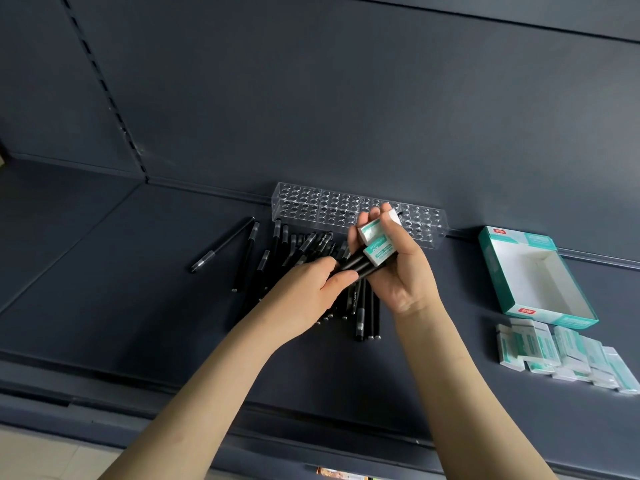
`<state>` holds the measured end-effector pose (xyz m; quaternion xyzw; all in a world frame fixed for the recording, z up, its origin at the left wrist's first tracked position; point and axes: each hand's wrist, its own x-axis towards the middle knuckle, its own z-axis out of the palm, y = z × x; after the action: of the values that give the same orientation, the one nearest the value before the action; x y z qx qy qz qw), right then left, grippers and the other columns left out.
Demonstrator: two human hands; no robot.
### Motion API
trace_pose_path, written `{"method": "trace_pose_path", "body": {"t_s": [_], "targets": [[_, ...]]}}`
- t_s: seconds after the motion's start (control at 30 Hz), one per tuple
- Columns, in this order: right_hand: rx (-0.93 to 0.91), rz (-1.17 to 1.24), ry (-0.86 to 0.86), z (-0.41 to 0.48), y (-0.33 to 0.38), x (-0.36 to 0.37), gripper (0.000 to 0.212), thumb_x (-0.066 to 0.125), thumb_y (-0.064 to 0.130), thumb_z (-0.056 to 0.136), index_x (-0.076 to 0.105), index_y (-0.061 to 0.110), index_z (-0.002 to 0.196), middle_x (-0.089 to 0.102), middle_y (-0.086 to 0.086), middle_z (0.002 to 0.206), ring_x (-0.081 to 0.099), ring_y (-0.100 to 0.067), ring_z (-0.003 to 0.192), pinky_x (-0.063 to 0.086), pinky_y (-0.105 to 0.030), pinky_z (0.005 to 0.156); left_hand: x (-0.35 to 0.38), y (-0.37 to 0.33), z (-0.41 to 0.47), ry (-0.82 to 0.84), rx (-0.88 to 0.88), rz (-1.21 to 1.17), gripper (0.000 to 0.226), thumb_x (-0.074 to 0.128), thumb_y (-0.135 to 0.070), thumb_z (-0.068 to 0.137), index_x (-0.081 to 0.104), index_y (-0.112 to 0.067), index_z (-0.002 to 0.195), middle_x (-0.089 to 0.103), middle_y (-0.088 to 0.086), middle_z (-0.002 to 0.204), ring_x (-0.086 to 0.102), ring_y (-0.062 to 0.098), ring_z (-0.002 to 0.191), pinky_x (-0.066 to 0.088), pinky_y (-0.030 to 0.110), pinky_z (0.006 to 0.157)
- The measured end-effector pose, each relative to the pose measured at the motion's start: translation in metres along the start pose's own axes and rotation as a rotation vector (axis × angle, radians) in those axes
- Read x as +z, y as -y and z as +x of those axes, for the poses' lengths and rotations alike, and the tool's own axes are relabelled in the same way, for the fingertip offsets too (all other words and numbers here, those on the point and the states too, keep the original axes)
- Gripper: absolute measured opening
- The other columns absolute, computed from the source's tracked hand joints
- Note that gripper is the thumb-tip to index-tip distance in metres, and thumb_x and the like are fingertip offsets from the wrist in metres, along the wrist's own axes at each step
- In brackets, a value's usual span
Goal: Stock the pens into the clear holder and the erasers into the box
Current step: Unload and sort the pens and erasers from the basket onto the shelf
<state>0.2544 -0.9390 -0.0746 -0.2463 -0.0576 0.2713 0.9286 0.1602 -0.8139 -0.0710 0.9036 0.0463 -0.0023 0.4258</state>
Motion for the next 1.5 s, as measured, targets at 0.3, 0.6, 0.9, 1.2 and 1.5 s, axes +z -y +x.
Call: {"method": "trace_pose_path", "body": {"t_s": [0.3, 0.6, 0.9, 1.2, 1.5], "targets": [[-0.070, 0.077, -0.158, 0.017, 0.010, -0.022, 0.019, 0.050, -0.002, 0.093, 0.052, 0.014, 0.102, 0.056, -0.002, 0.088, 0.062, -0.015, 0.080, 0.054, -0.034, 0.081, -0.010, 0.013, -0.015, 0.003, -0.042, 0.028, 0.039, 0.043, -0.047, 0.099, 0.047, -0.015, 0.079, 0.048, -0.001, 0.064, 0.042, 0.010, 0.053, 0.034, 0.027, 0.053], [-0.181, 0.088, -0.301, 0.021, 0.025, -0.036, 0.026, 0.038, -0.009, 0.097, 0.048, 0.013, 0.106, 0.060, -0.004, 0.075, 0.063, -0.016, 0.070, 0.045, -0.032, 0.101, -0.007, 0.032, -0.020, -0.395, -0.211, 0.200, 0.043, 0.037, -0.043, 0.101, 0.036, -0.015, 0.069, 0.044, -0.001, 0.057, 0.040, 0.017, 0.048, 0.027, 0.031, 0.046], [-0.116, 0.046, -0.259, 0.010, 0.010, -0.036, 0.030, 0.041, -0.006, 0.098, 0.048, 0.013, 0.120, 0.062, -0.003, 0.079, 0.064, -0.016, 0.077, 0.058, -0.028, 0.073, 0.012, 0.037, -0.015, -0.571, -0.123, 0.778, 0.038, 0.071, -0.025, 0.083, 0.054, -0.006, 0.054, 0.044, 0.006, 0.037, 0.044, 0.026, 0.043, 0.026, 0.029, 0.051], [-0.091, 0.128, -0.264, 0.001, 0.006, -0.031, 0.044, 0.044, -0.004, 0.097, 0.042, 0.014, 0.137, 0.064, -0.008, 0.091, 0.069, -0.019, 0.081, 0.059, -0.031, 0.080, 0.010, 0.047, -0.027, -0.606, -0.089, 0.791, 0.045, 0.048, -0.045, 0.093, 0.060, -0.007, 0.073, 0.061, 0.009, 0.063, 0.057, 0.032, 0.061, 0.038, 0.034, 0.055], [0.086, -0.151, -0.210, -0.028, -0.004, -0.012, 0.034, 0.053, 0.010, 0.090, 0.058, 0.009, 0.124, 0.068, -0.014, 0.121, 0.066, -0.027, 0.113, 0.049, -0.042, 0.101, -0.003, 0.033, -0.025, -0.527, 0.206, 0.196, 0.028, 0.060, -0.037, 0.091, 0.065, -0.019, 0.112, 0.060, -0.005, 0.095, 0.055, 0.018, 0.086, 0.049, 0.034, 0.077]]}}
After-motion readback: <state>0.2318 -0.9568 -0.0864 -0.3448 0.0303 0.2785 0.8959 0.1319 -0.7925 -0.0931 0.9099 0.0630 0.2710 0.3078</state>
